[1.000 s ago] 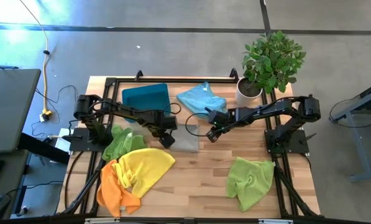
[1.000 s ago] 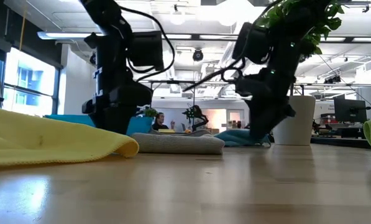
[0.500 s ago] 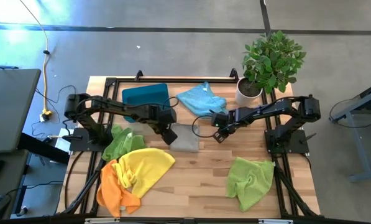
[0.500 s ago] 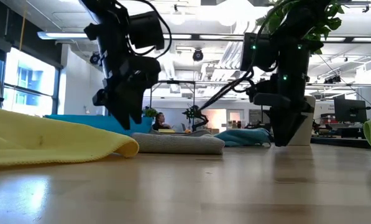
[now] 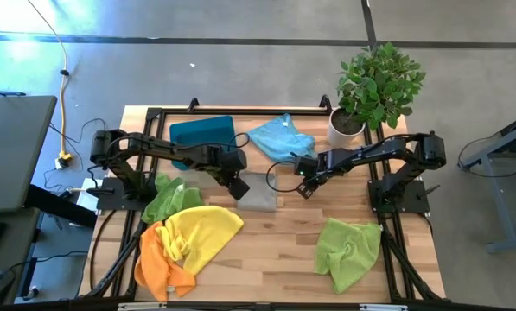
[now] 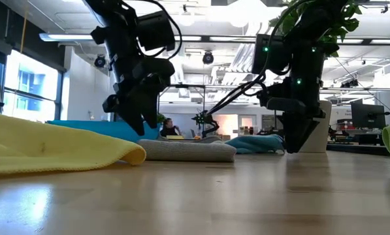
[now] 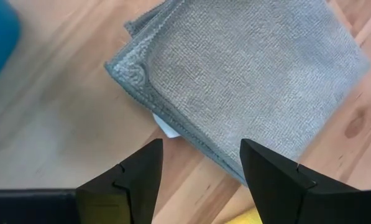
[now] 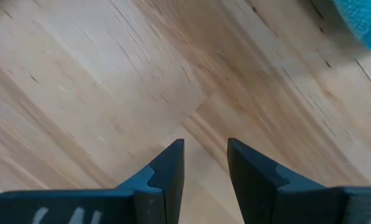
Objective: Fold microfiber towels
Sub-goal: Put the folded gray microfiber cloth into the bin
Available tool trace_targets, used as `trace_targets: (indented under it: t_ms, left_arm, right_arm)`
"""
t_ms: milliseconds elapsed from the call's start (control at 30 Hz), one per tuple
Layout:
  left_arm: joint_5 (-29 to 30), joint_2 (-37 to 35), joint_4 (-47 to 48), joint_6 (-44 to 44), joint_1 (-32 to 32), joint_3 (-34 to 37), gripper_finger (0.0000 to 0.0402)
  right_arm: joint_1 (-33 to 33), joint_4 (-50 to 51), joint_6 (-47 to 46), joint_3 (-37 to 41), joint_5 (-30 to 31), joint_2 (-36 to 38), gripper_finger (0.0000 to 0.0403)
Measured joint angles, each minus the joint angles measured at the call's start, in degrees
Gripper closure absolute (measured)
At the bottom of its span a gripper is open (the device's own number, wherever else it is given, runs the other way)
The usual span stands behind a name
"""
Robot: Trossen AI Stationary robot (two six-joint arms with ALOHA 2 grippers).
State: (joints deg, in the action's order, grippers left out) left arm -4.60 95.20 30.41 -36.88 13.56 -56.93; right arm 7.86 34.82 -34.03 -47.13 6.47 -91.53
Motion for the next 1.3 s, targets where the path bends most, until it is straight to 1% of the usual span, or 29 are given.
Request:
trace_targets:
  t_ms: [267, 333, 433, 500, 633, 700, 867, 1000, 1133, 1300]
  left_arm:
    - [0.49, -0.02, -0.03, 2.75, -2.51, 0.0, 0.0198]
    - [1.31, -0.1, -1.76, 3.0, -2.73, 1.12, 0.0198]
    - [0.87, -1.02, -7.84, 1.6, -1.95, 5.49, 0.0194]
    - [0.11, -2.2, -14.0, 0.75, -1.41, 9.03, 0.0188]
    - [0.94, -4.47, -23.57, -0.65, -0.78, 15.43, 0.0175]
    - [1.75, -5.2, -28.72, -1.57, -0.83, 17.38, 0.0169]
    - [4.48, -3.76, -34.94, -3.21, -1.03, 19.14, 0.0154]
    - [7.3, -2.13, -35.27, -5.51, -1.68, 19.53, 0.0145]
    - [7.67, -1.1, -35.32, -9.36, -2.52, 19.44, 0.014]
    - [10.17, -1.05, -34.96, -10.12, -4.34, 19.44, 0.0137]
  right_arm:
    - [0.0, -0.19, 0.01, 0.0, -0.01, 0.0, 0.0288]
    - [0.01, -0.19, 0.01, 0.0, -0.01, 0.0, 0.0288]
    - [0.0, -0.27, 0.01, 0.0, -0.01, 0.0, 0.0288]
    - [0.0, -0.37, 0.01, 0.0, -0.02, 0.0, 0.0288]
    - [0.0, -0.74, 0.01, 0.0, -0.03, 0.0, 0.0288]
    - [0.0, -0.94, 0.0, 0.0, -0.03, 0.0, 0.0288]
    - [0.0, -1.88, -0.01, 0.0, -0.03, 0.01, 0.0288]
    - [0.0, -2.37, -0.01, 0.0, -0.03, 0.02, 0.0288]
    - [0.0, -3.07, -0.01, 0.0, -0.03, 0.02, 0.0288]
    - [0.0, -3.29, -0.01, 0.0, -0.03, 0.02, 0.0288]
